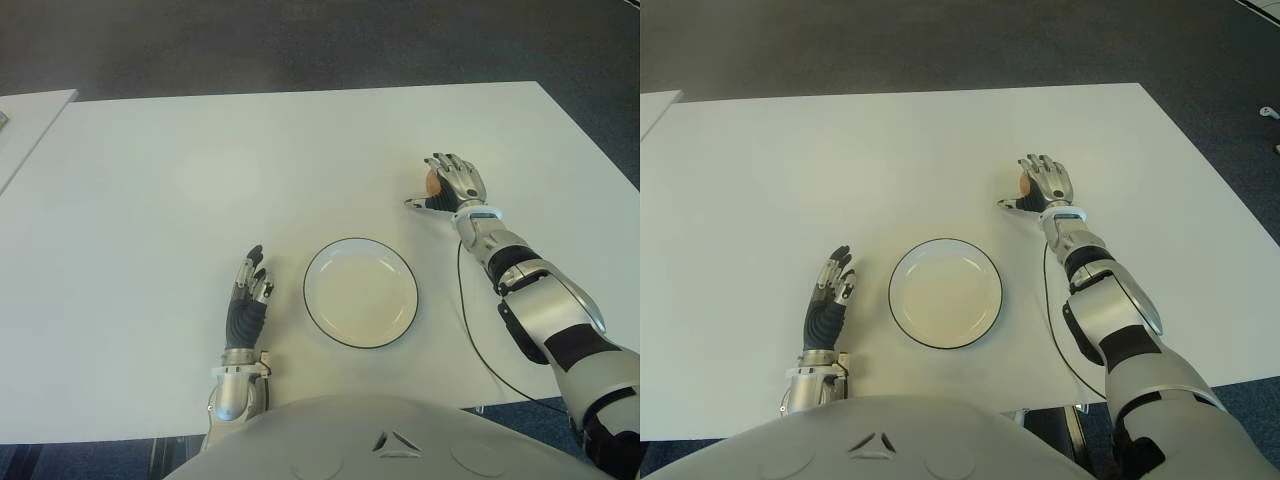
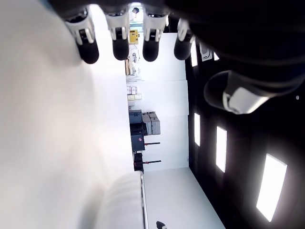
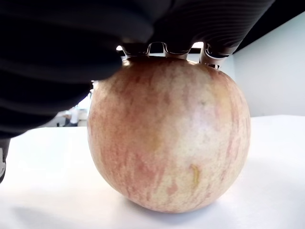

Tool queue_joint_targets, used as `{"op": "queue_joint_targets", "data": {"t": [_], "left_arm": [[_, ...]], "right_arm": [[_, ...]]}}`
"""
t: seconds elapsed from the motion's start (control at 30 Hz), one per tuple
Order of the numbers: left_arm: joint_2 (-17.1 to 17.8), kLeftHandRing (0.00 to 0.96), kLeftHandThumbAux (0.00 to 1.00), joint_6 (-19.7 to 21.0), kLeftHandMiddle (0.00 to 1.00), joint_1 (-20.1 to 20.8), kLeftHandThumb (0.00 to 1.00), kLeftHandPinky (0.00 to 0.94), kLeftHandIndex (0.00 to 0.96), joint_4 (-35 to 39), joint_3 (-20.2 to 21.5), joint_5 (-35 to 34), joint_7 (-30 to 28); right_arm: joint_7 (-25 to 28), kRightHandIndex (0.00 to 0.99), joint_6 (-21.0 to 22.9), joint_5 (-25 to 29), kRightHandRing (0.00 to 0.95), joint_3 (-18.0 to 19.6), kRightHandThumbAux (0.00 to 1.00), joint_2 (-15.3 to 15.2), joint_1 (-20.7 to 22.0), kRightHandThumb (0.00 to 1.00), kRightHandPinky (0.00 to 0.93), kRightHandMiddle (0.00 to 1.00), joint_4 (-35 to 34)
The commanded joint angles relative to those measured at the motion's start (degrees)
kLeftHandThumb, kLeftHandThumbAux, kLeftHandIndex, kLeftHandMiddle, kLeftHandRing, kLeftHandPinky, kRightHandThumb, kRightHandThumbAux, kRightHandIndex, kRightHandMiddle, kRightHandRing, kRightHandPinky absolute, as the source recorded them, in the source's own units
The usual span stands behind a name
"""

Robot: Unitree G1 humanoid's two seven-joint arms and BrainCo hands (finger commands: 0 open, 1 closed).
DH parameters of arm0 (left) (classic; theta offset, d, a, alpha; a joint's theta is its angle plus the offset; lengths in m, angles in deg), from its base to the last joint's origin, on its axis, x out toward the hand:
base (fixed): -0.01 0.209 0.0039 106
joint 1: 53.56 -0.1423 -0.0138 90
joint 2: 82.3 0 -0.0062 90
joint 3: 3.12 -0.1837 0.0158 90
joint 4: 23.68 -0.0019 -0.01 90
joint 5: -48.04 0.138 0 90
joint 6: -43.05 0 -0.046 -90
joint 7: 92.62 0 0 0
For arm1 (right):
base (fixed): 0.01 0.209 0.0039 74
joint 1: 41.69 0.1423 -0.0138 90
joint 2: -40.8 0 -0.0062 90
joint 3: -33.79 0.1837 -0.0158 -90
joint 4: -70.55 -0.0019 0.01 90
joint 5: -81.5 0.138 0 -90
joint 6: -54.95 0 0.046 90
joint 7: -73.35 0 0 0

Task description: Put the apples into the plate.

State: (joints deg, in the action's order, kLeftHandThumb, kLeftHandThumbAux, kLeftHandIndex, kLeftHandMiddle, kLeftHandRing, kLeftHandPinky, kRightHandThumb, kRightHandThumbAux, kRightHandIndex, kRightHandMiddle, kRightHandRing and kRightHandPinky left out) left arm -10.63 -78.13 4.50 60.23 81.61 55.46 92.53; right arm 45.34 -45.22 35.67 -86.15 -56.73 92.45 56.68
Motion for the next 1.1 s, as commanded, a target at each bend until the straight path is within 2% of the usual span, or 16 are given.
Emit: {"op": "queue_joint_targets", "data": {"t": [0.03,0.43,0.8,1.1], "left_arm": [[1.2,0.0,0.389,5.4,0.0,-2.8,0.04,0.007,0.0,-5.6,0.9,0.5,0.1],[1.8,0.0,0.395,5.9,0.0,-3.7,0.032,0.005,0.0,-5.3,1.3,0.6,0.2],[1.8,0.0,0.384,4.4,0.0,-4.4,0.035,0.007,0.0,-5.2,1.6,1.0,0.8],[2.0,0.0,0.412,4.3,0.0,-4.4,0.041,0.0,0.0,-5.3,1.9,0.6,0.4]], "right_arm": [[2.2,0.0,1.2,0.7,0.0,-0.2,0.407,-0.5,-1.0,0.309,0.0,0.0,1.4],[2.2,0.0,2.7,1.1,0.0,-0.3,0.403,-0.6,-1.0,0.318,0.0,0.017,1.9],[2.4,0.0,3.4,1.4,0.001,-0.1,0.404,-0.5,-0.9,0.331,0.0,0.017,2.1],[2.7,0.0,3.4,1.9,0.015,0.2,0.391,-0.9,-1.2,0.335,0.0,0.03,2.3]]}}
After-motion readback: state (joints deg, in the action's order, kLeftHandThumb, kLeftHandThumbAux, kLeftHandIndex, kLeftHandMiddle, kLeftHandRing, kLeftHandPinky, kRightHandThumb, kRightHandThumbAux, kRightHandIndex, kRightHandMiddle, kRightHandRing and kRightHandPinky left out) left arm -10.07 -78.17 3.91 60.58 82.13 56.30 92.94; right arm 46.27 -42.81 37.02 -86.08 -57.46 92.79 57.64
